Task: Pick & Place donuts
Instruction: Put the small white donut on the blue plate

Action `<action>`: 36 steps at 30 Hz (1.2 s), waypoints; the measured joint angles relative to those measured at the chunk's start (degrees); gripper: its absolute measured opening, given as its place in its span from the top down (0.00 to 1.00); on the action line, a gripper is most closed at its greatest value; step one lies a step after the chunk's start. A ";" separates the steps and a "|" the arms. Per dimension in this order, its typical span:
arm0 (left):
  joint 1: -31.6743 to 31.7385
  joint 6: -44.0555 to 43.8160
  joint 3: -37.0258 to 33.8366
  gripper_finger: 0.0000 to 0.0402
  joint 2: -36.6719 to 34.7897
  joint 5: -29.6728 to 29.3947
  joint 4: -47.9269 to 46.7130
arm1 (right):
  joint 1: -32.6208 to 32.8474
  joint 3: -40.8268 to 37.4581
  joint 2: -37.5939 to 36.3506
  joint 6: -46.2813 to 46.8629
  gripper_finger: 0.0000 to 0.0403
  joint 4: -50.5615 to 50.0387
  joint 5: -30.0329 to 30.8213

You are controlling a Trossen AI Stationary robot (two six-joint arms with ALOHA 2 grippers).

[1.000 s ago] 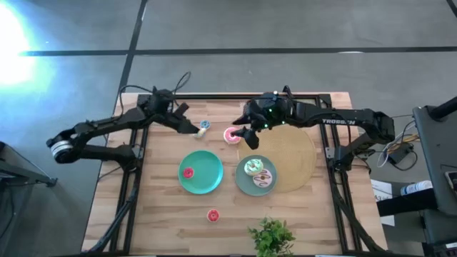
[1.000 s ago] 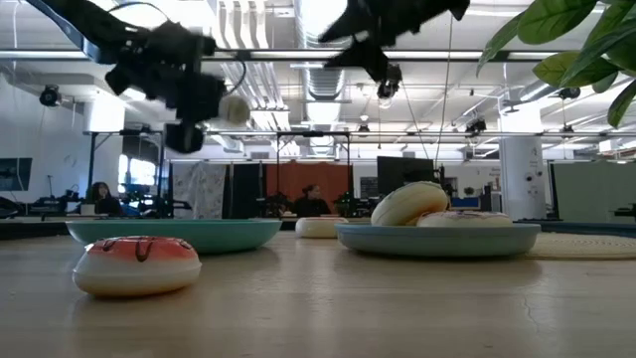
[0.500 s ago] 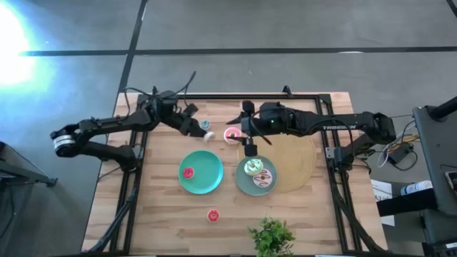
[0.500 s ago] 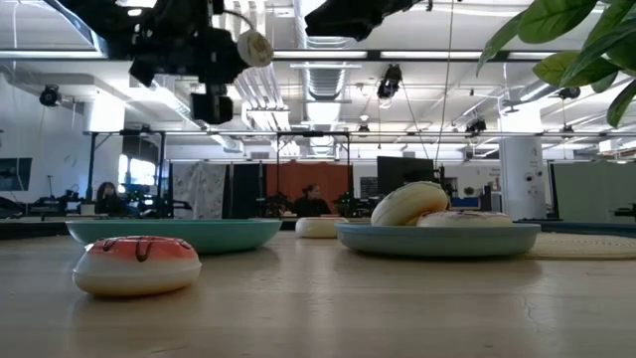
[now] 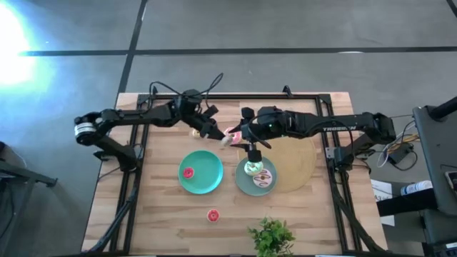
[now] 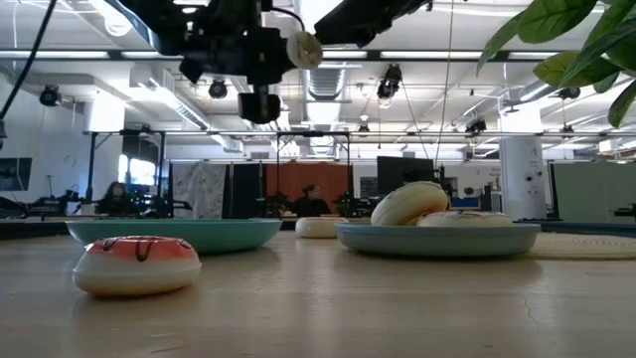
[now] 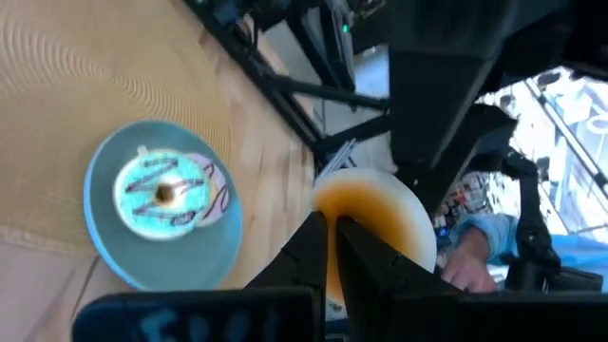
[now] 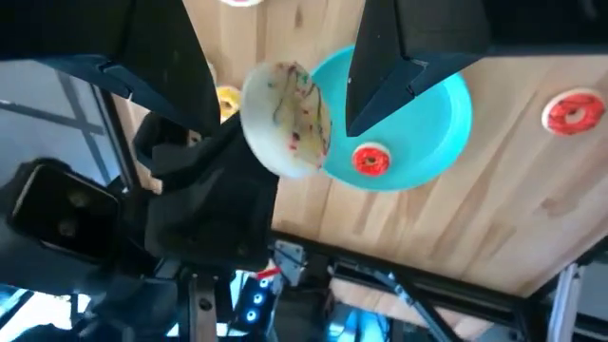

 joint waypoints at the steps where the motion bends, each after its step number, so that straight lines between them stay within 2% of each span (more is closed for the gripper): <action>1: -0.07 0.46 0.51 1.00 0.57 0.33 -1.02 | 0.06 0.00 0.00 0.00 0.46 -0.65 0.00; 15: -2.11 2.87 3.28 1.00 3.52 -0.40 -2.02 | -0.05 -0.13 0.00 0.01 0.48 -3.01 -0.25; 24: -2.41 2.83 3.28 1.00 3.55 -2.46 -1.92 | -0.54 -0.07 2.22 3.28 0.72 -4.05 -3.59; 29: -2.43 2.91 2.93 1.00 3.51 -3.49 -2.49 | -0.69 0.46 2.43 3.42 0.84 -4.85 -3.36; 33: -2.43 4.68 2.93 0.97 3.42 -9.09 -6.77 | -0.91 1.69 2.42 3.92 0.93 -9.91 -3.36; 36: -2.32 5.78 2.93 0.90 3.31 -14.45 -10.31 | -0.97 1.84 2.38 5.72 0.96 -12.74 -3.82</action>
